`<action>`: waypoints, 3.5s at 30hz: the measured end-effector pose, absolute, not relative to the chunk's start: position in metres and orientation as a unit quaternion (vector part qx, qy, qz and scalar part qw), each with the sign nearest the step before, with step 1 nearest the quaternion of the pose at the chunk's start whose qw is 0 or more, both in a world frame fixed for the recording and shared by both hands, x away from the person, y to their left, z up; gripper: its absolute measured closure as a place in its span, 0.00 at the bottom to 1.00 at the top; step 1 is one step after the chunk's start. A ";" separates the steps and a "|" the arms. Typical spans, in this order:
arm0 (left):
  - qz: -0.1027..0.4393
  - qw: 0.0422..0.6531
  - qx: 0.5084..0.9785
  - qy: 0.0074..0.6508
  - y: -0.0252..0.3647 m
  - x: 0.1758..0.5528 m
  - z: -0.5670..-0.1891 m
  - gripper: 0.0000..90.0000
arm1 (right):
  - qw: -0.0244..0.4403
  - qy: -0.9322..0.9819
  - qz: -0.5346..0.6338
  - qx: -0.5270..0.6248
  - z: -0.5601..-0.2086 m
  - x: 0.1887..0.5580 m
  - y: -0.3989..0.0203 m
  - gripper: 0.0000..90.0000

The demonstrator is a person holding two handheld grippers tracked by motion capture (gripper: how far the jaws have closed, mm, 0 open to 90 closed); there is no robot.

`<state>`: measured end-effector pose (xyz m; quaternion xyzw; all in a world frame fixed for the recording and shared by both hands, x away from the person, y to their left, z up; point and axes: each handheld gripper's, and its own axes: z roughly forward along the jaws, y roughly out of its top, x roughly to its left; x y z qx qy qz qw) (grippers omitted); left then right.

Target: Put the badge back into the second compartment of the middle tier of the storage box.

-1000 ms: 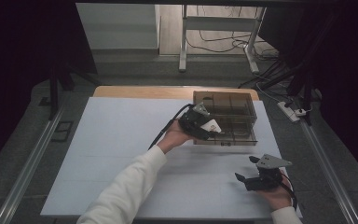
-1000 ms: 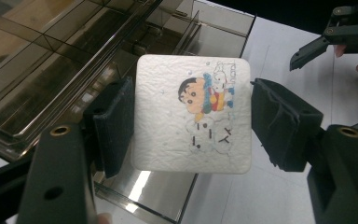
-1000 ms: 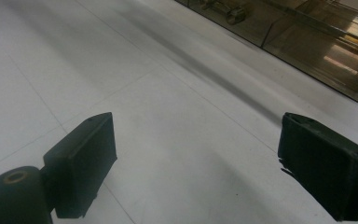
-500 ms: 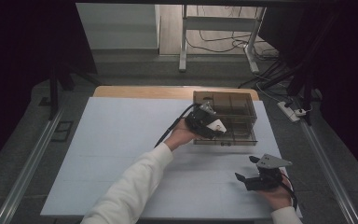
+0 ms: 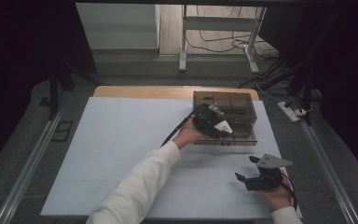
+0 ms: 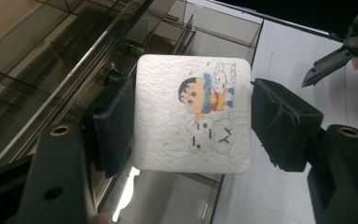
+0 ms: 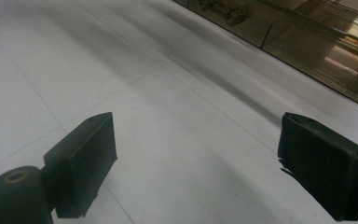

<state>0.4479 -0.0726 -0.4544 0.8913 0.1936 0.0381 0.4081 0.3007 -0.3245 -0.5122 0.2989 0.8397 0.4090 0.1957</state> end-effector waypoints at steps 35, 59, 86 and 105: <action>0.058 0.416 0.884 0.204 -0.040 0.425 -0.446 0.29 | 0.198 0.841 0.405 0.298 -0.512 0.300 -0.324 0.13; 0.096 0.429 0.862 0.253 0.071 0.358 -0.457 0.29 | 0.201 0.841 0.406 0.295 -0.511 0.299 -0.324 0.13; 0.130 0.416 0.830 0.347 0.191 0.270 -0.504 0.28 | 0.202 0.843 0.401 0.297 -0.512 0.300 -0.322 0.13; 0.139 0.406 0.821 0.376 0.215 0.258 -0.514 0.28 | 0.205 0.841 0.404 0.295 -0.512 0.299 -0.323 0.13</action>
